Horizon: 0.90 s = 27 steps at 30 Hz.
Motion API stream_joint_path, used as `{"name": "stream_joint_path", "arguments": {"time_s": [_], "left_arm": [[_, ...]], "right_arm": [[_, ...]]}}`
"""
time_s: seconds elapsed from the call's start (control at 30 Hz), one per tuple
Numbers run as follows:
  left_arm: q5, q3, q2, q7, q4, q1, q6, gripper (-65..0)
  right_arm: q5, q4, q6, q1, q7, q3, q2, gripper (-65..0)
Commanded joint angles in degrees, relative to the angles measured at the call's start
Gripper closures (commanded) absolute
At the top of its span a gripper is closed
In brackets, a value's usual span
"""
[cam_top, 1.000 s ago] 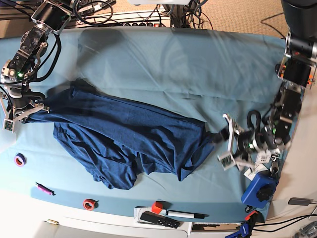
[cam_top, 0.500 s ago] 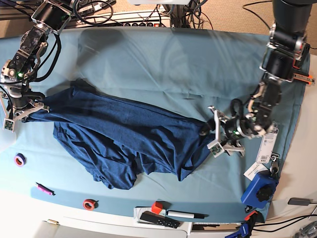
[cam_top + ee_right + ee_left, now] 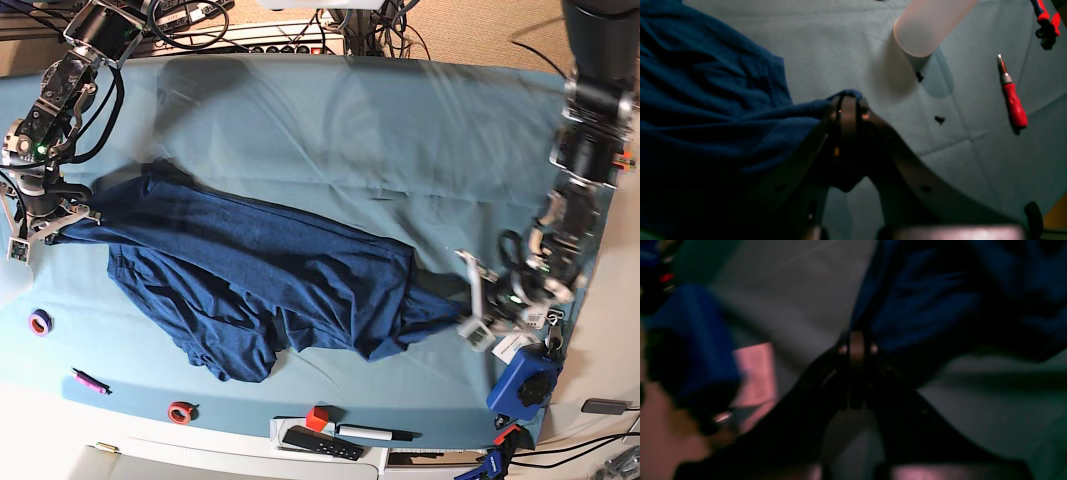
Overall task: Layout the t-shirt on the table in an organized manner, then fold the t-shirt properly
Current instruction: 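Release the shirt with the left gripper and move it over the shirt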
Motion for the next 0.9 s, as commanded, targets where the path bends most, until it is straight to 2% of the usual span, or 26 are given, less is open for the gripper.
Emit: {"name": "stream_joint_path", "arguments": {"time_s": [0.0, 0.13, 0.23, 0.47, 0.57, 0.6, 0.63, 0.73, 0.83, 0.87], "left_arm": [[-0.81, -0.44, -1.60, -1.05, 0.90, -2.36, 0.92, 0.0], [-1.44, -0.46, -4.04, -1.05, 0.90, -4.07, 6.97, 0.0], [-1.42, -0.46, -5.11, -1.01, 0.90, -5.97, 9.81, 0.0], [-1.70, -0.44, -5.38, 0.46, 0.90, -9.38, 8.63, 0.0], [-2.43, -0.44, -5.25, 1.07, 0.87, -9.27, 6.32, -28.7], [-3.19, -0.44, -5.11, 1.84, 0.87, -9.29, 6.36, -36.1], [-4.02, -0.44, -5.09, 2.78, 0.87, -9.31, 7.15, -40.1], [-4.79, -0.44, -5.22, 5.55, 0.87, -9.29, 8.07, -41.1], [-7.48, -0.44, -5.31, 9.49, 0.87, -9.29, 7.21, -41.0], [-9.14, -0.44, -5.31, 10.73, 0.87, -9.29, 5.64, -41.0]], "right_arm": [[0.02, 0.98, -0.39, 0.81, 1.27, 0.33, 0.96, 0.0], [0.00, 0.98, -0.39, 0.79, 1.25, 0.33, 0.96, 0.0], [0.02, 0.98, -0.39, 0.81, 1.25, 0.33, 0.96, 0.0], [0.00, 0.98, -0.37, 0.79, 0.11, 0.33, 0.96, 0.0], [0.00, 0.98, -0.35, 0.79, -0.09, 0.33, 0.96, 0.0], [0.00, 0.98, -0.33, 0.79, -0.09, 0.33, 0.96, 0.0], [0.00, 0.98, -0.33, 0.79, -0.11, 0.33, 0.96, 0.0], [0.00, 0.98, -0.26, 0.81, -0.15, 0.33, 0.96, 0.0], [0.00, 0.98, -0.24, 0.79, -0.28, 0.33, 0.96, 0.0], [0.00, 0.98, -0.24, 0.79, -0.31, 0.33, 0.96, 0.0]]}}
